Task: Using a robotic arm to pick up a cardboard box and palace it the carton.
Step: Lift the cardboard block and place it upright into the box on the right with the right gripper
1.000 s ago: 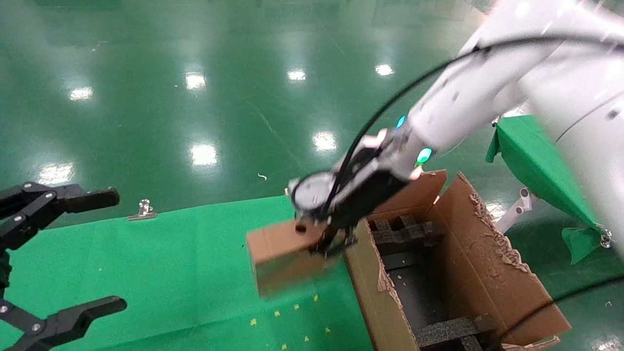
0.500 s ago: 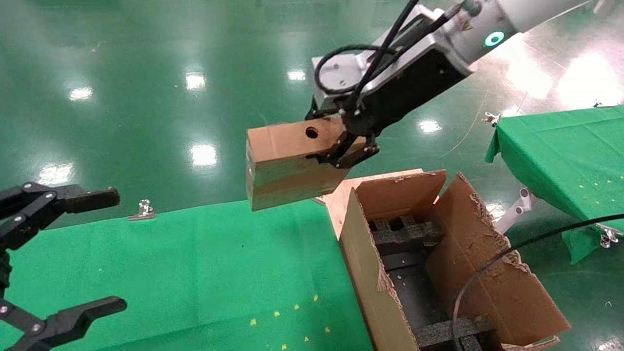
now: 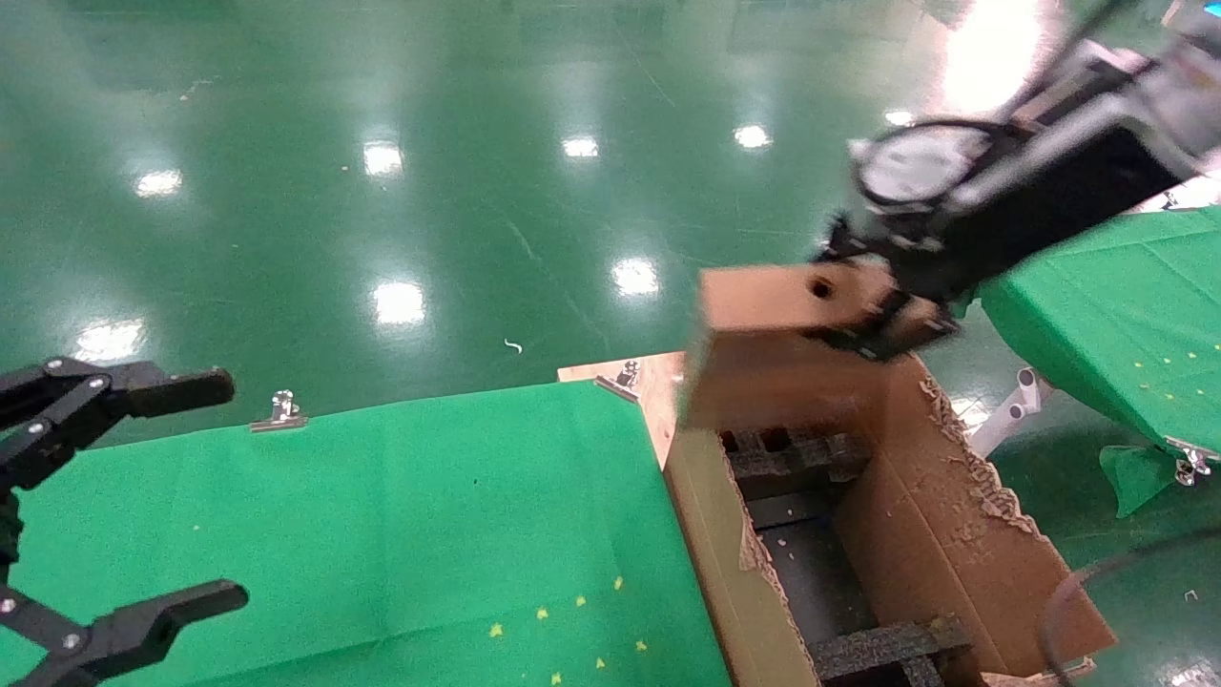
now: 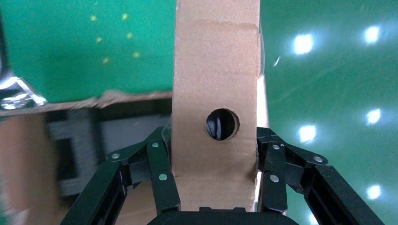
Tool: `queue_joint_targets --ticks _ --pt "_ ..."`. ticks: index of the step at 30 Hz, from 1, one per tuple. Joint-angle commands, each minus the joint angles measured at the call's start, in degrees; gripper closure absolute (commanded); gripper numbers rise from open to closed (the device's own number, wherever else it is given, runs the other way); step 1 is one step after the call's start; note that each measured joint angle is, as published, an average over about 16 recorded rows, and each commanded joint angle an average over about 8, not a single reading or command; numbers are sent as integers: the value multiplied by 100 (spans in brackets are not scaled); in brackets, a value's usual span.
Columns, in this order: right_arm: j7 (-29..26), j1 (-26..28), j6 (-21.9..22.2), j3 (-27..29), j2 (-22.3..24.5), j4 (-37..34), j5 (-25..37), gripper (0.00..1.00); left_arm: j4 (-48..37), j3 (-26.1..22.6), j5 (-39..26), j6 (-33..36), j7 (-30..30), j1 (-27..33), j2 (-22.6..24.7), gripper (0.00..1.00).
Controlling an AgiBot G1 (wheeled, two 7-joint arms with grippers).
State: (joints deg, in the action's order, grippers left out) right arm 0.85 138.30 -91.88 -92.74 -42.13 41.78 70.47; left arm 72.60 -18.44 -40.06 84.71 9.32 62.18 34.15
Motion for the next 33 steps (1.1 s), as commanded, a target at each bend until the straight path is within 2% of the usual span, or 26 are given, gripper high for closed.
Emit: queue_joint_targets --ticks 1,8,15,21,28,33 --pt "-143 181 1 -338 297 204 -89 100 0 0 0 0 0 0 0 0" --pt "-423 754 46 -1266 1190 685 -55 100 0 -1 1 0 -1 0 0 0" --pt "-365 931 140 -1773 1764 790 -53 100 -1 -2 1 -1 -1 0 -1 0" --pt "-320 986 220 -1914 1946 799 -70 100 -2 -1 1 -2 -2 -1 -1 0" --pt "-359 942 214 -1851 1876 768 -87 100 -2 -1 2 -2 -2 0 -1 0" --pt "-916 831 494 -1859 1944 692 -218 100 -3 -2 2 -2 -2 0 -1 0"
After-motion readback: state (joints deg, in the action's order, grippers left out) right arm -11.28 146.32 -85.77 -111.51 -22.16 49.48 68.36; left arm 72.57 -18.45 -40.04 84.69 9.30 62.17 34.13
